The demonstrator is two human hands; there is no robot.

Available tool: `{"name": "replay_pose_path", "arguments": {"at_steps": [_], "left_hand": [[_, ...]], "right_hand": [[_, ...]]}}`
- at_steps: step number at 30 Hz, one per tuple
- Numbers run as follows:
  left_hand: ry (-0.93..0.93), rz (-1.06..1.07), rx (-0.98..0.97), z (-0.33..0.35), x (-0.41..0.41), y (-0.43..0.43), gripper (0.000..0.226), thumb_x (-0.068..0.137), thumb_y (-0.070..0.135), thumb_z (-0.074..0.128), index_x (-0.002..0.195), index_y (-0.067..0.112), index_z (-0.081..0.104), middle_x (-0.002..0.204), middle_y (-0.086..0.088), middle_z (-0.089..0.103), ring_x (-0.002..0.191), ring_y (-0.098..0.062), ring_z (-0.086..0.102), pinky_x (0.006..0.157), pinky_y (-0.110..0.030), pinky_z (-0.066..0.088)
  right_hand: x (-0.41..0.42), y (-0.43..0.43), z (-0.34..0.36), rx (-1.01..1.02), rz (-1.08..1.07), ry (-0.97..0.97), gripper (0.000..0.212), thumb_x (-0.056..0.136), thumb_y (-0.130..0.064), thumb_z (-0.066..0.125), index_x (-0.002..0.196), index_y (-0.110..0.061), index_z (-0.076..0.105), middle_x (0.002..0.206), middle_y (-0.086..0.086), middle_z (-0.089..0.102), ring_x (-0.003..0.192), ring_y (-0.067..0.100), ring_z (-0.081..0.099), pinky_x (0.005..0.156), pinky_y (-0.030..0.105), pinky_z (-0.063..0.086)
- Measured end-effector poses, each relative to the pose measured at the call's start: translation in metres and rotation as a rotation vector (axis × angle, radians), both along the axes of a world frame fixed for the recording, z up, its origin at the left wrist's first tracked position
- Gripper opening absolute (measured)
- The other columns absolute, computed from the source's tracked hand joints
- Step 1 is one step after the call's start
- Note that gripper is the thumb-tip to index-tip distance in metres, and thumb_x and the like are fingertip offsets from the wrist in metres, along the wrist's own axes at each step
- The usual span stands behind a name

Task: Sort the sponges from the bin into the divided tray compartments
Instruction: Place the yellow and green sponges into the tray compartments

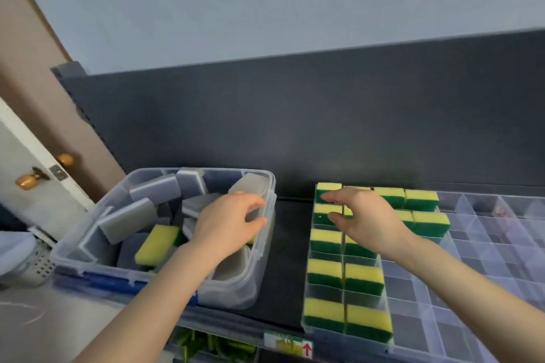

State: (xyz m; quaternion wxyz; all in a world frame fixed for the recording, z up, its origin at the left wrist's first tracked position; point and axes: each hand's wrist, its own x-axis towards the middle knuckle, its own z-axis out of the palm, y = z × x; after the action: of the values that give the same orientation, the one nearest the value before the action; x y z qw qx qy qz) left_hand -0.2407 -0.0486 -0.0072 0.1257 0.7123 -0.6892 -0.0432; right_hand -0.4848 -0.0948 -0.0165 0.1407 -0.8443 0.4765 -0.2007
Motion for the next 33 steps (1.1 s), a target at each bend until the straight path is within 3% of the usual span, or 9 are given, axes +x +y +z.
{"name": "replay_pose_path", "arguments": {"at_steps": [13,16,20,25,28,33], "left_hand": [[-0.005,0.043,0.035,0.011,0.169,0.054,0.032,0.086,0.042,0.063,0.117,0.036,0.061,0.116,0.015,0.062,0.102,-0.007,0.060,0.078,-0.031,0.053],[-0.027,0.052,0.058,0.008,0.201,0.058,0.034,0.087,0.041,0.062,0.121,0.035,0.060,0.120,0.014,0.062,0.103,-0.007,0.060,0.081,-0.030,0.052],[0.006,0.036,0.091,-0.002,0.230,0.055,0.031,0.088,0.039,0.063,0.118,0.034,0.061,0.115,0.013,0.065,0.099,-0.007,0.061,0.070,-0.022,0.046],[0.097,-0.014,0.162,-0.017,0.245,0.041,0.036,0.086,0.036,0.067,0.122,0.033,0.060,0.119,0.013,0.063,0.103,-0.004,0.059,0.086,-0.027,0.051],[0.154,-0.048,0.244,-0.027,0.244,0.030,0.042,0.086,0.029,0.069,0.126,0.030,0.058,0.124,0.011,0.062,0.108,-0.006,0.058,0.092,-0.032,0.050],[0.065,-0.112,0.407,-0.041,0.244,0.015,0.056,0.080,0.033,0.073,0.133,0.032,0.052,0.132,0.007,0.055,0.114,-0.014,0.054,0.093,-0.037,0.050]], "right_hand": [[0.146,0.044,0.013,-0.054,-0.003,0.025,0.038,0.085,-0.021,0.060,0.123,-0.026,0.060,0.118,-0.006,0.064,0.103,0.013,0.060,0.082,0.020,0.042],[0.172,0.049,0.008,-0.050,-0.003,0.028,0.038,0.086,-0.022,0.060,0.123,-0.027,0.060,0.122,-0.008,0.063,0.106,0.014,0.059,0.085,0.018,0.039],[0.198,0.056,-0.002,0.003,0.005,0.040,0.039,0.087,-0.022,0.058,0.126,-0.028,0.057,0.128,-0.008,0.059,0.109,0.014,0.058,0.089,0.020,0.042],[0.220,0.052,-0.006,0.029,0.033,0.063,0.040,0.088,-0.023,0.057,0.127,-0.030,0.056,0.126,-0.009,0.060,0.108,0.014,0.059,0.085,0.018,0.042],[0.233,0.045,-0.006,0.026,0.085,0.087,0.037,0.088,-0.024,0.057,0.124,-0.031,0.058,0.120,-0.006,0.064,0.107,0.016,0.060,0.089,0.025,0.047],[0.252,0.029,-0.009,0.030,0.134,0.104,0.037,0.088,-0.026,0.057,0.125,-0.031,0.057,0.124,-0.007,0.061,0.112,0.015,0.057,0.094,0.026,0.044]]}}
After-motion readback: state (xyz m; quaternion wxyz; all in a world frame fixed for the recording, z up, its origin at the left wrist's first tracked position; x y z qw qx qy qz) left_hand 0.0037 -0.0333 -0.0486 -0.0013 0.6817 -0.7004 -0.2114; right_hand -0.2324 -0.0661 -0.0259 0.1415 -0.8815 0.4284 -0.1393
